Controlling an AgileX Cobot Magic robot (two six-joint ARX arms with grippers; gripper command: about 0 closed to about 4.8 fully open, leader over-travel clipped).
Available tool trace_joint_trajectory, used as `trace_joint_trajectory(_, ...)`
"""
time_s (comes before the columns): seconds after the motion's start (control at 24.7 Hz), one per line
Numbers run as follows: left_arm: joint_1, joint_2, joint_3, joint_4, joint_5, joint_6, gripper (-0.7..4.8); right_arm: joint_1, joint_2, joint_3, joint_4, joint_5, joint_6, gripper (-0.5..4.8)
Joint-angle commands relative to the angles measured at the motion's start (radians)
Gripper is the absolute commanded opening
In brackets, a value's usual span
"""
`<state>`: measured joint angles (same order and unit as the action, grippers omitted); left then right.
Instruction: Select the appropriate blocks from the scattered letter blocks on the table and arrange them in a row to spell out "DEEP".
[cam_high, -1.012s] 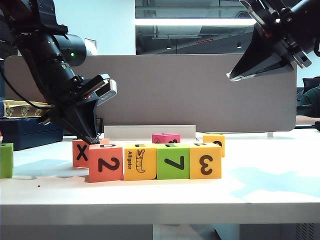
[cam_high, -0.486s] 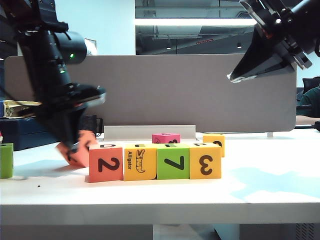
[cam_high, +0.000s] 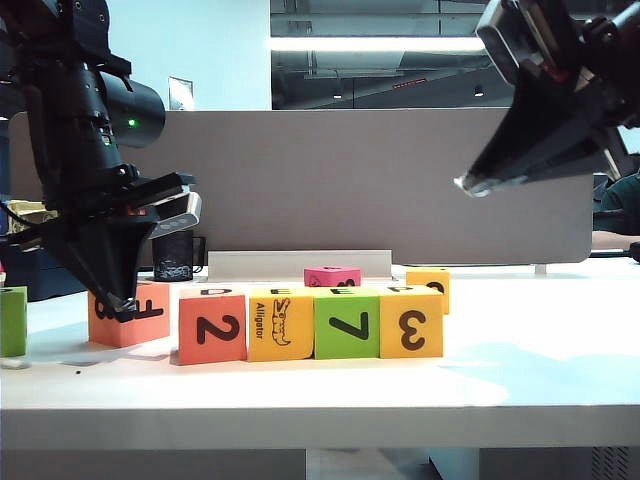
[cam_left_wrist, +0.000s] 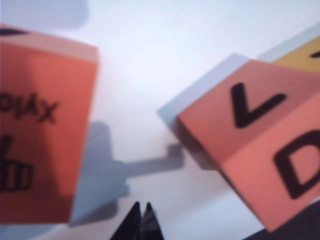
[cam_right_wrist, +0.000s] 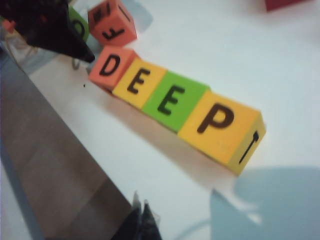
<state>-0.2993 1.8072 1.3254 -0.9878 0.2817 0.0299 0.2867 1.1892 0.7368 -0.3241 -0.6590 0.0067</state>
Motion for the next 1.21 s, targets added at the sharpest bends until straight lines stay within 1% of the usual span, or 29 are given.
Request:
trace_joint_trajectory(0.04, -0.001, -0.005, 0.002, 0.023, 0.050, 0.015, -0.06, 0.000, -0.004, 0.003, -0.015, -0.013, 0.000, -0.01)
trace_joint_trajectory(0.12, -0.001, -0.005, 0.002, 0.043, 0.084, 0.015, -0.06, 0.000, -0.004, 0.003, -0.016, -0.013, 0.000, -0.01)
trace_joint_trajectory(0.28, -0.001, -0.005, 0.002, 0.074, 0.090, 0.015, -0.06, 0.000, -0.004, 0.003, -0.015, -0.013, 0.000, -0.01)
trace_joint_trajectory(0.45, -0.001, -0.005, 0.002, 0.108, 0.120, 0.014, -0.06, 0.000, -0.004, 0.003, -0.015, -0.013, 0.000, -0.01)
trace_joint_trajectory(0.53, -0.001, -0.005, 0.002, 0.117, 0.147, 0.014, -0.06, 0.000, -0.004, 0.003, -0.015, -0.013, 0.000, -0.01)
trace_joint_trajectory(0.61, -0.001, 0.000, 0.002, 0.127, 0.207, 0.014, -0.06, 0.000, -0.004, 0.003, -0.015, -0.013, 0.000, -0.01)
trace_joint_trajectory(0.65, -0.001, 0.002, 0.002, 0.130, 0.217, 0.014, -0.06, 0.000, -0.004, 0.003, -0.015, -0.013, 0.000, -0.01)
trace_joint_trajectory(1.09, -0.002, 0.030, 0.002, 0.106, 0.217, 0.014, -0.06, 0.000, -0.004, 0.003, -0.015, -0.013, 0.000, -0.01)
trace_joint_trajectory(1.21, -0.002, 0.018, 0.002, 0.080, 0.206, 0.015, -0.06, 0.000, -0.004, 0.003, -0.012, -0.013, 0.000, -0.01)
